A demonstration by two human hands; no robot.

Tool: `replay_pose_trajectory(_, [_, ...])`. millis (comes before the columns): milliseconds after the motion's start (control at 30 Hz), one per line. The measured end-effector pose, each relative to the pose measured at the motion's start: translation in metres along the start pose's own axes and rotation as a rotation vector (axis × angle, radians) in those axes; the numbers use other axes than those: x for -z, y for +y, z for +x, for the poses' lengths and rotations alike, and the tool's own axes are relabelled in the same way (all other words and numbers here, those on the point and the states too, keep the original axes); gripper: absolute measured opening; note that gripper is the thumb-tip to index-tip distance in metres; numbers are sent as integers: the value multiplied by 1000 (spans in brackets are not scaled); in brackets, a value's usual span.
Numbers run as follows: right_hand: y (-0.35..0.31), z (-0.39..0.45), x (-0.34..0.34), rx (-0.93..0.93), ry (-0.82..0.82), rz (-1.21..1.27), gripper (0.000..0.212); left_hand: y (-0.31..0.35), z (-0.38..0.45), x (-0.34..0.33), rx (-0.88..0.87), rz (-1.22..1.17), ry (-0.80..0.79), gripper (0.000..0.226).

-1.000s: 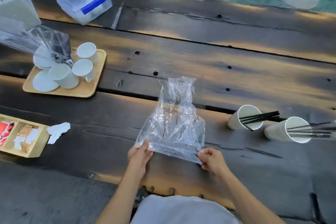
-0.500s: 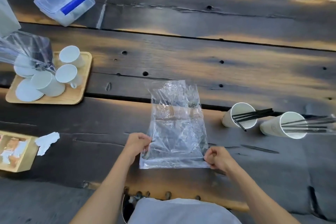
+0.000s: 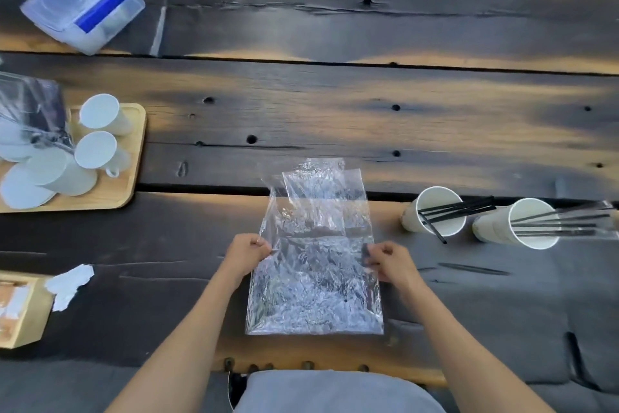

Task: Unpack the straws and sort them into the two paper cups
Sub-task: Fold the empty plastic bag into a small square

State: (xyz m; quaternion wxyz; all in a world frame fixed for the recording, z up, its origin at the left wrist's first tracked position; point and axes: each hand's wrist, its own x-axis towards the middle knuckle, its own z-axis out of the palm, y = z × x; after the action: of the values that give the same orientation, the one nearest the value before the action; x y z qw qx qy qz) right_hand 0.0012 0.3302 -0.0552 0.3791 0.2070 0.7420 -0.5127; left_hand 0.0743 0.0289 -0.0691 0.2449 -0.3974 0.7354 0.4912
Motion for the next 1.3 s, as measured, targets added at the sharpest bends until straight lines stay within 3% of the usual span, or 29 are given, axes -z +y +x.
replay_pose_trajectory(133, [-12, 14, -12, 124, 53, 3, 15, -7, 1, 12, 53, -46, -32, 18])
replay_pose_trajectory(267, [-8, 24, -11, 93, 113, -82, 21, -11, -1, 22, 109, -140, -23, 20])
replay_pose_trajectory(333, [-8, 26, -12, 71, 103, -129, 14, -9, 1, 24, 82, -79, -14, 18])
replay_pose_trajectory(500, [-24, 47, -18, 120, 206, -168, 13, 22, 15, 21, -83, 181, 154, 23])
replay_pose_trajectory(600, [-51, 50, -25, 161, 265, -178, 7, 45, 25, 18, -154, 193, 270, 11])
replay_pose_trajectory(700, [-66, 60, -31, 173, 297, -139, 11, 57, 37, 15, -175, 201, 315, 14])
replay_pose_trajectory(900, [-80, 76, -31, 110, 361, -152, 14, 52, 53, 22, -163, 230, 233, 20])
replay_pose_trajectory(1033, [-61, 79, -24, 28, 358, -248, 25, 36, 46, 31, 8, 56, 219, 26])
replay_pose_trajectory(1100, [-56, 67, -25, 31, 342, -328, 28, 33, 41, 30, 51, 121, 158, 19])
replay_pose_trajectory(1167, [-52, 58, -24, 39, 316, -410, 19, 40, 40, 31, 31, 213, 178, 9])
replay_pose_trajectory(1300, [-61, 64, -22, 94, 376, -392, 7, 66, 49, 28, -106, 154, 220, 15])
